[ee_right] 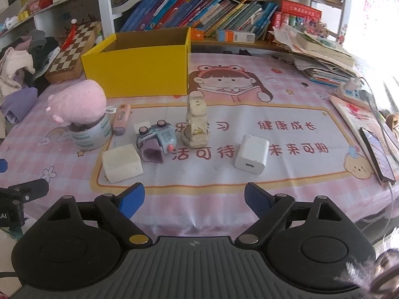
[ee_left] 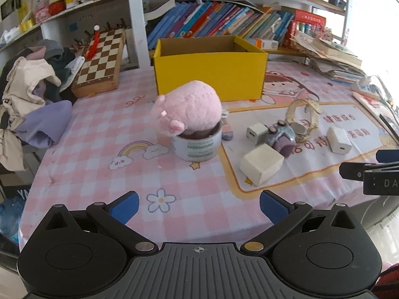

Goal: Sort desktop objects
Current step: 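Grasp the pink plush pig with the left tool while the right tool grasps the beige watch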

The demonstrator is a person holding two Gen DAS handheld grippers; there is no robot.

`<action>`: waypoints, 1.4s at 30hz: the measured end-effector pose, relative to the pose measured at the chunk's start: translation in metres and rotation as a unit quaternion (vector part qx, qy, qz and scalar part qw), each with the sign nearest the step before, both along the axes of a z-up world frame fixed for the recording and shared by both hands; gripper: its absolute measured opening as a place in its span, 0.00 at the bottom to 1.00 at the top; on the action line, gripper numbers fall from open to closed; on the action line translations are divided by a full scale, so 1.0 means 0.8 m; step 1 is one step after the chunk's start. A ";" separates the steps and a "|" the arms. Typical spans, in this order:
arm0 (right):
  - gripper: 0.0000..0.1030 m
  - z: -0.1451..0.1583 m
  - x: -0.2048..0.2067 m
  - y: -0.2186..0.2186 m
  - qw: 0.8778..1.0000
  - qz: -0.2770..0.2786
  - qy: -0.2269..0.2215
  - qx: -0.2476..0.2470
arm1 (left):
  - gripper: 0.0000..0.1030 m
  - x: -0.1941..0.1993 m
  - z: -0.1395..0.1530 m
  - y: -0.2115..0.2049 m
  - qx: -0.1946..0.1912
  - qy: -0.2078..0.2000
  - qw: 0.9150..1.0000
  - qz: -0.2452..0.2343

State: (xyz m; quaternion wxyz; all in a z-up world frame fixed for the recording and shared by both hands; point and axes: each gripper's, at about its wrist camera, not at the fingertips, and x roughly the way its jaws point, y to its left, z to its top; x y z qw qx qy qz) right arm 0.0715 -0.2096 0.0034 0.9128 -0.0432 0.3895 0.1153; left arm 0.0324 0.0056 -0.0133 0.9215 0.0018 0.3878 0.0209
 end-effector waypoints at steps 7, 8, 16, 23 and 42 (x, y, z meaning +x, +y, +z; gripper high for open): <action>0.67 -0.003 0.035 0.012 1.000 0.019 0.009 -0.002 | 1.00 0.022 -0.003 0.009 -0.003 0.003 1.000 0.021; 0.65 -0.003 0.040 0.014 1.000 0.022 0.010 -0.003 | 1.00 0.025 -0.003 0.010 -0.004 0.004 1.000 0.024; 0.53 -0.005 0.083 0.017 1.000 0.015 0.022 -0.009 | 1.00 0.057 -0.002 0.017 -0.015 -0.005 0.999 0.038; 0.51 -0.010 0.121 0.017 0.999 0.018 0.037 -0.017 | 1.00 0.086 -0.001 0.022 -0.025 -0.014 0.998 0.049; 0.28 -0.029 0.181 0.017 0.995 0.057 0.081 -0.016 | 1.00 0.151 -0.006 0.025 -0.001 -0.005 0.997 0.073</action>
